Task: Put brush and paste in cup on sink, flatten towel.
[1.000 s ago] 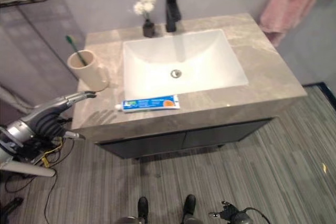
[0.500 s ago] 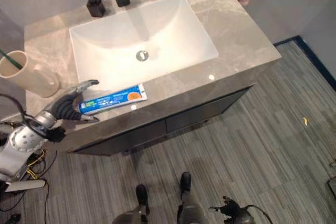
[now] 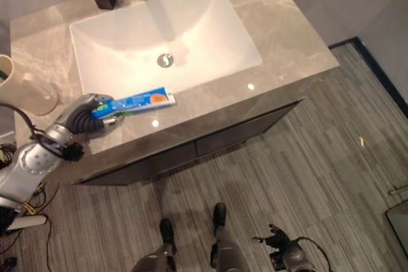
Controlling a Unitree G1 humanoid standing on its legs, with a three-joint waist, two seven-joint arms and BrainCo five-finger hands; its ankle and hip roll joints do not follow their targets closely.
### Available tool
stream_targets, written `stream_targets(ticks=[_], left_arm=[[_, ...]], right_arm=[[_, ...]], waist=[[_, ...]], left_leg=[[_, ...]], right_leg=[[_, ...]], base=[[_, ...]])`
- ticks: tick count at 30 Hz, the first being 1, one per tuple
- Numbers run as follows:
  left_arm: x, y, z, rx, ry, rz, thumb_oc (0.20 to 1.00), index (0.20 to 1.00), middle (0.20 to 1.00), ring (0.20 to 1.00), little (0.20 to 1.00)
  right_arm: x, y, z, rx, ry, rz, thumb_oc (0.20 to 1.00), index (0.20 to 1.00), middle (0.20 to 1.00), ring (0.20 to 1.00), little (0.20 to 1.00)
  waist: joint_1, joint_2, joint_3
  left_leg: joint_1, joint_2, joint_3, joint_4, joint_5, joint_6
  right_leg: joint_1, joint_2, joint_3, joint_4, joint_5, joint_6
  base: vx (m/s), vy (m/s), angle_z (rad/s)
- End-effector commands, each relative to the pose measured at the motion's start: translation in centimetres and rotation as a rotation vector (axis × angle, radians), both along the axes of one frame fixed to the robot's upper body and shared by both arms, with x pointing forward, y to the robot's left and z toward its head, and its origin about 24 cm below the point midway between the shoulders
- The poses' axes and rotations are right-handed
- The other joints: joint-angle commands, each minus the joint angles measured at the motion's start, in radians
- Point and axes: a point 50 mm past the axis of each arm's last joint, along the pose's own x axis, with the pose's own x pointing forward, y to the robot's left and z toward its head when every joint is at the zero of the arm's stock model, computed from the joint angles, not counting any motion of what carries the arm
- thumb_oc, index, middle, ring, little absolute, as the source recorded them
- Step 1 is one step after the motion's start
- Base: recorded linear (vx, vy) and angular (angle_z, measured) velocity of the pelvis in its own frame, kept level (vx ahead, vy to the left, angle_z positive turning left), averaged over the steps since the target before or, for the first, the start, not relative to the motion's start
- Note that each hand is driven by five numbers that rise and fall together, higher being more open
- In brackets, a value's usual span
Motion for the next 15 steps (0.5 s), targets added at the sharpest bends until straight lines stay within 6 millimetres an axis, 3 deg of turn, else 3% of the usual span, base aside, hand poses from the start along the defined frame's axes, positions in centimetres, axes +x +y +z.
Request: stream_targets(ticks=[1, 3, 6, 11, 13, 14, 15], left_arm=[[-1.0, 1.0, -2.7, 0.071, 0.102, 0.022, 0.200, 0.200, 0.200, 0.200, 0.200], [-1.4, 1.1, -3.3, 0.024, 0.100, 0.041, 0.200, 0.200, 0.200, 0.200, 0.200], [-1.6, 1.0, -2.7, -0.021, 0.037, 0.046, 0.200, 0.200, 0.200, 0.200, 0.200], [-1.9, 1.1, -1.6, -0.099, -0.086, 0.085, 0.200, 0.200, 0.200, 0.200, 0.200], [-2.1, 0.9, 0.0, -0.119, -0.193, 0.091, 0.200, 0.200, 0.200, 0.200, 0.200], [-2.1, 0.9, 0.0, -0.119, -0.193, 0.091, 0.200, 0.200, 0.200, 0.200, 0.200], [-2.2, 0.8, 0.7, -0.120, -0.236, 0.090, 0.200, 0.200, 0.200, 0.200, 0.200]], right_arm=[[-1.4, 0.5, -0.7, 0.010, 0.019, -0.037, 1.000, 1.000, 1.000, 1.000, 1.000], [-0.7, 0.1, -0.1, 0.026, -0.059, -0.126, 1.000, 1.000, 1.000, 1.000, 1.000], [1.4, -0.7, 1.7, 0.051, -0.234, -0.218, 1.000, 1.000, 1.000, 1.000, 1.000], [6.2, -1.8, 8.5, 0.016, -0.632, -0.170, 1.000, 1.000, 1.000, 1.000, 1.000], [8.5, -1.7, 13.2, 0.012, -0.866, -0.126, 1.000, 1.000, 1.000, 1.000, 1.000], [8.5, -1.7, 13.3, 0.011, -0.866, -0.127, 1.000, 1.000, 1.000, 1.000, 1.000], [9.3, -1.4, 15.0, 0.012, -0.942, -0.102, 1.000, 1.000, 1.000, 1.000, 1.000]], waist=[[0.006, -0.023, -0.037], [0.010, -0.028, -0.049], [0.005, -0.038, -0.060], [-0.003, -0.054, -0.090], [-0.003, -0.062, -0.109], [-0.003, -0.062, -0.108], [-0.002, -0.063, -0.112]], left_leg=[[0.024, 0.026, -0.088, 0.012, -0.031, -0.010], [0.056, 0.028, -0.091, 0.012, -0.043, -0.007], [0.094, 0.032, -0.092, 0.012, -0.056, -0.005], [0.149, 0.034, -0.085, 0.012, -0.078, 0.004], [0.172, 0.033, -0.081, 0.012, -0.091, 0.011], [0.173, 0.032, -0.081, 0.012, -0.091, 0.011], [0.178, 0.031, -0.081, 0.012, -0.093, 0.013]], right_leg=[[0.056, -0.098, -0.073, -0.002, -0.045, 0.130], [0.093, -0.098, -0.079, -0.002, -0.056, 0.129], [0.134, -0.096, -0.086, -0.002, -0.066, 0.129], [0.187, -0.096, -0.089, -0.002, -0.077, 0.130], [0.213, -0.097, -0.091, -0.002, -0.084, 0.129], [0.214, -0.097, -0.091, -0.002, -0.084, 0.129], [0.219, -0.098, -0.092, -0.002, -0.084, 0.129]], base=[[0.03, 0.023, -0.05], [0.02, 0.033, -0.02], [-0.01, 0.023, -0.01], [-0.05, 0.048, 0.02], [-0.05, 0.059, 0.03], [-0.06, 0.055, 0.08], [-0.03, 0.041, 0.05]])
